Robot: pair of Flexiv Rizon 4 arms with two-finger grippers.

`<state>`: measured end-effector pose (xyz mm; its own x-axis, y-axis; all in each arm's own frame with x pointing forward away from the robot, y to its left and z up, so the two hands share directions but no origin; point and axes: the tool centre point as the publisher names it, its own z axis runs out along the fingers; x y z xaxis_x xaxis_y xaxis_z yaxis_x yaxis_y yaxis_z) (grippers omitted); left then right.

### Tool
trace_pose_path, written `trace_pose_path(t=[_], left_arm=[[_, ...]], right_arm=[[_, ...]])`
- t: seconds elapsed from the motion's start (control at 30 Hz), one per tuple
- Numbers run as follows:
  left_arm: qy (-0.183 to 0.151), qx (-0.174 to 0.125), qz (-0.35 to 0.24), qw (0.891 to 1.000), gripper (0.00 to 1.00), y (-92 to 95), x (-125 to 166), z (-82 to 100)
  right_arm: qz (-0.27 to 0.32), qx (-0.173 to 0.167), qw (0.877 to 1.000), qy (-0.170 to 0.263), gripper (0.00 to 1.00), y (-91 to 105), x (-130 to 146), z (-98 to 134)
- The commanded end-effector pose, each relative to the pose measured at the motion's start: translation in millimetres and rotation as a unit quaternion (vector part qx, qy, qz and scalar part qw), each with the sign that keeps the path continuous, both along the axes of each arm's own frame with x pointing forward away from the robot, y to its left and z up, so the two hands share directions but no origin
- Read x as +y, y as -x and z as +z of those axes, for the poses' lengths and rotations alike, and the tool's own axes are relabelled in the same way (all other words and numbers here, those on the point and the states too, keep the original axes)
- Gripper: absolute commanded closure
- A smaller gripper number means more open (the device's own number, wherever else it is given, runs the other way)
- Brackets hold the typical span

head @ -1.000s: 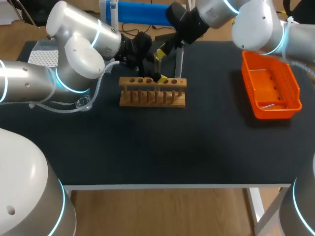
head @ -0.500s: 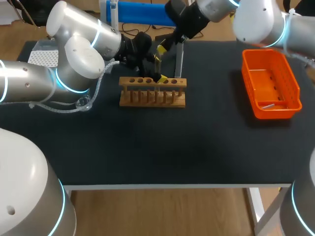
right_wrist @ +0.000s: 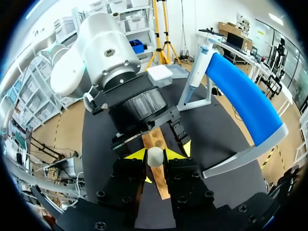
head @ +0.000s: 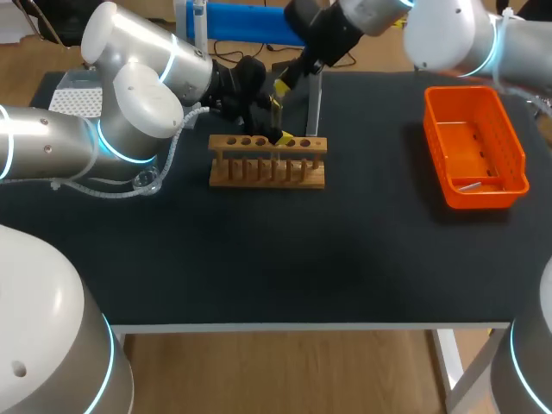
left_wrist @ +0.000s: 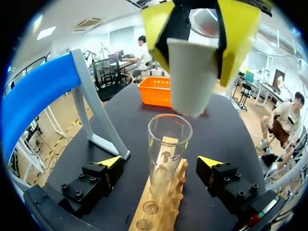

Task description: Invert the test tube, pick up the pipette, mount the tip to pipette, aspirate from beaker and dispense into the tube, eject the tip, return the pipette, and cap with the stopper.

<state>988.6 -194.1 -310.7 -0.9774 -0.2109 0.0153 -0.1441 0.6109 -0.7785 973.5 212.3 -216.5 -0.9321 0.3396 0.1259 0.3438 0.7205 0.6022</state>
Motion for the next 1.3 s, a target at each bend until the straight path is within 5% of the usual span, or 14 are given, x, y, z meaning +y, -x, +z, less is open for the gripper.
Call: trace_pose_path(t=[0.03,1.3], left_arm=[[0.002,-0.001,0.000,1.000,0.00,-0.2,-0.1,-1.2],[0.002,-0.001,0.000,1.000,0.00,-0.2,-0.1,-1.2]], right_arm=[[0.001,0.002,1.000,0.006,1.00,-2.0,2.5,-3.4],[0.004,0.001,1.000,0.005,1.00,3.7,5.2,-5.4]])
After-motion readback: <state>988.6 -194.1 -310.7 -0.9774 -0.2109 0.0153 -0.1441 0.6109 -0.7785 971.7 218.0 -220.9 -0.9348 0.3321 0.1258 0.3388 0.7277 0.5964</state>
